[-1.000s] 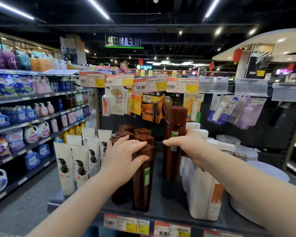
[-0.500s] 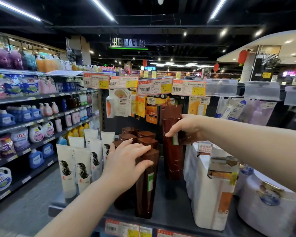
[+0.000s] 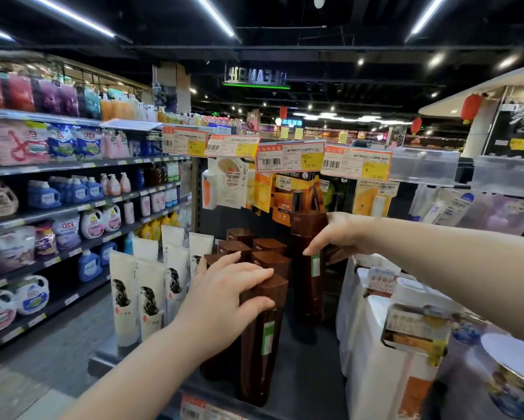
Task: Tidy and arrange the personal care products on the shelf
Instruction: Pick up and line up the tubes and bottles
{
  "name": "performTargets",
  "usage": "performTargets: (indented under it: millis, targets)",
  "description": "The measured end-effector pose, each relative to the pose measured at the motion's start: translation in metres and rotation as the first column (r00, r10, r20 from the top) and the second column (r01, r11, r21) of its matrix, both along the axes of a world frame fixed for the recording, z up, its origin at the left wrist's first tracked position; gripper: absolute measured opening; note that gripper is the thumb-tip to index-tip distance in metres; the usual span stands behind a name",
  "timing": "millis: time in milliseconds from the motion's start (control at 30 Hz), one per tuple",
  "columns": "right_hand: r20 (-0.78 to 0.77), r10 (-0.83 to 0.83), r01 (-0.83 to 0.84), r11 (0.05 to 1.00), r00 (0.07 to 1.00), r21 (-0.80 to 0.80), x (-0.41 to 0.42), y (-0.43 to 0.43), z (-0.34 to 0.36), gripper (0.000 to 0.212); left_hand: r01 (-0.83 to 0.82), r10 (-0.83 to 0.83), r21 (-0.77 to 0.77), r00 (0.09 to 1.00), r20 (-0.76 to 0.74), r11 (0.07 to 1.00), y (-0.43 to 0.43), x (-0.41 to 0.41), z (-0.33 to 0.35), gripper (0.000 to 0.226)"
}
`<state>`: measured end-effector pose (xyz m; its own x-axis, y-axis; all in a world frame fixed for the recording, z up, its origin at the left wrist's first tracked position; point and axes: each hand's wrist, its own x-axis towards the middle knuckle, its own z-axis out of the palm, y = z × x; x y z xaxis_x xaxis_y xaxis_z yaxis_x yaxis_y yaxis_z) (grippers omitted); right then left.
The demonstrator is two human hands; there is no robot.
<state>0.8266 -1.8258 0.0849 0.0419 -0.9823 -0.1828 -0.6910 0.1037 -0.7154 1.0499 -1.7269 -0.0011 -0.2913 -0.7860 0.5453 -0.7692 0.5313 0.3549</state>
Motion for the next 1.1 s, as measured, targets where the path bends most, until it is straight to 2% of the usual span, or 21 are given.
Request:
performTargets:
  millis: [67,233,367,500,733,900,1100]
  targets:
    - [-0.018,0.029,-0.029,0.999,0.999,-0.023,0.003,-0.006,-0.002,0.084,-0.008,0.008,0.006,1.000,0.009,1.000,0.001,0.000,0.000,0.043]
    - [-0.062,0.102,-0.101,0.995,0.993,0.013,0.009,-0.024,-0.010,0.091,-0.008,0.008,-0.004,1.000,0.004,1.000,0.000,0.000,-0.001,0.045]
    - [-0.101,0.155,-0.152,0.988,0.983,0.034,0.009,-0.037,-0.018,0.076,-0.008,0.007,-0.026,1.000,-0.017,1.000,-0.001,-0.001,-0.002,0.051]
    - [-0.154,0.207,-0.198,0.978,0.966,0.070,0.011,-0.047,-0.030,0.078,-0.014,0.013,-0.020,0.999,-0.029,1.000,-0.001,-0.001,-0.003,0.047]
    - [-0.080,0.234,-0.228,0.971,0.969,0.076,0.011,-0.058,-0.040,0.057,-0.027,0.027,-0.004,0.999,-0.025,1.000,0.000,-0.003,-0.001,0.051]
    - [-0.058,0.252,-0.245,0.963,0.966,0.113,0.014,-0.059,-0.033,0.074,-0.026,0.026,0.010,0.999,-0.022,1.000,0.002,-0.003,0.001,0.051]
    - [-0.023,0.216,-0.214,0.975,0.976,0.054,0.018,-0.062,-0.037,0.052,-0.023,0.024,0.021,0.999,-0.024,1.000,0.003,-0.003,0.001,0.048]
